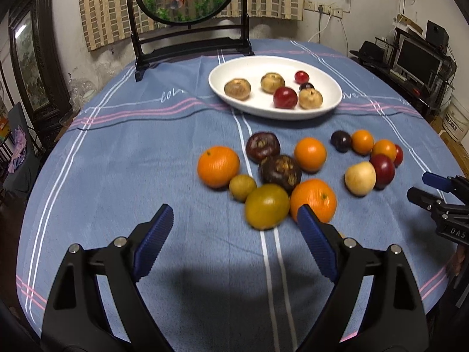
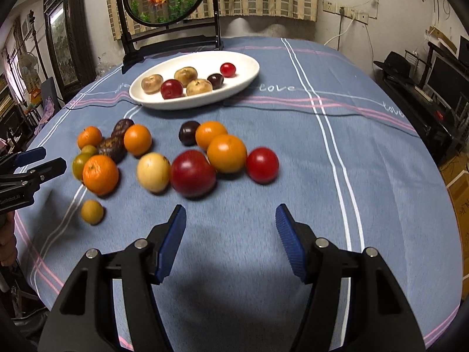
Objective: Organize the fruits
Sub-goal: 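Move both open grippers back toward the fruit cluster, then grasp the olive-green round fruit with the left gripper while the right grasps the red plum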
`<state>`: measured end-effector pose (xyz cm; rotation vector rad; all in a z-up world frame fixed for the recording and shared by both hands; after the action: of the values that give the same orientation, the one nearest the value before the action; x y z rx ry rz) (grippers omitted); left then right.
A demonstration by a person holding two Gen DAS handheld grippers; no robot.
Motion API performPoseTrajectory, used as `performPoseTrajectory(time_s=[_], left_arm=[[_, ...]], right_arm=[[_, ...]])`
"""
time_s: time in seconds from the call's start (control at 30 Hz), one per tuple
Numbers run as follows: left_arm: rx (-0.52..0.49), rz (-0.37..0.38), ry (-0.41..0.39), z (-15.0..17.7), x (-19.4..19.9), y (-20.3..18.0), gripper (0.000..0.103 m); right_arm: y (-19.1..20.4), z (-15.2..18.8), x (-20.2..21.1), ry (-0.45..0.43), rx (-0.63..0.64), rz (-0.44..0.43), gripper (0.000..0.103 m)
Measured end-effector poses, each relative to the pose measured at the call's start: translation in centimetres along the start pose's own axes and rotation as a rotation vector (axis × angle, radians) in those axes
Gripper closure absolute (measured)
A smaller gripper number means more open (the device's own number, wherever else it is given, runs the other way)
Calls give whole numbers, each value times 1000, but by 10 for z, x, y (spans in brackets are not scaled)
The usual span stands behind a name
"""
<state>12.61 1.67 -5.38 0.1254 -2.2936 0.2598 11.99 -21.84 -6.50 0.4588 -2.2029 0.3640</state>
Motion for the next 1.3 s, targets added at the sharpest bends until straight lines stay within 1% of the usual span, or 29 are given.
performPoseTrajectory(time_s=[0.17,0.4,0.53,0.63,0.67,0.73,0.77,0.87,1.07,1.13,1.2,1.3], left_arm=[[6,-5,32,10,-9,4,15],[0,3,61,17,-19,4,15],[-12,22,109,19,-29,0,17],[-13,14,132,17,-37,-2,25],[-12,14,140,17,-39,-2,30],[-7,12,147,15,-43,-3,33],[-2,11,148,13,-45,-4,38],[2,19,167,9,-48,-6,41],[-4,16,172,3,-54,-14,47],[1,29,173,2,-54,-15,52],[-7,48,171,2,-53,-17,65],[2,59,177,3,-51,-16,65]], right_arm=[[1,5,3,-1,10,5,39],[9,8,0,7,22,-16,39],[12,10,-3,14,26,-21,39],[9,8,1,6,26,-11,39],[8,7,2,0,25,-10,39],[7,6,4,-5,24,-9,39],[7,5,5,-7,26,-8,39],[9,4,4,-5,31,-8,39],[16,0,5,-10,48,-17,39],[19,0,5,-9,56,-22,39],[21,-1,5,-8,61,-25,39],[22,0,4,-6,64,-26,39]])
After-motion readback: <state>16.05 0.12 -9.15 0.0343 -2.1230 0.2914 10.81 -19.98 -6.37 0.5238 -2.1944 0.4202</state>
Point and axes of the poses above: each gripper's, at about its wrist camera, not at the fingertips, and x roughly against the way its jaws point, y to its left, z to its underside, the point moved 3 cm from there along -x, roughly the way its jaws point, and after that the axes turned 15 degrees about x, right-handed, at the moved point
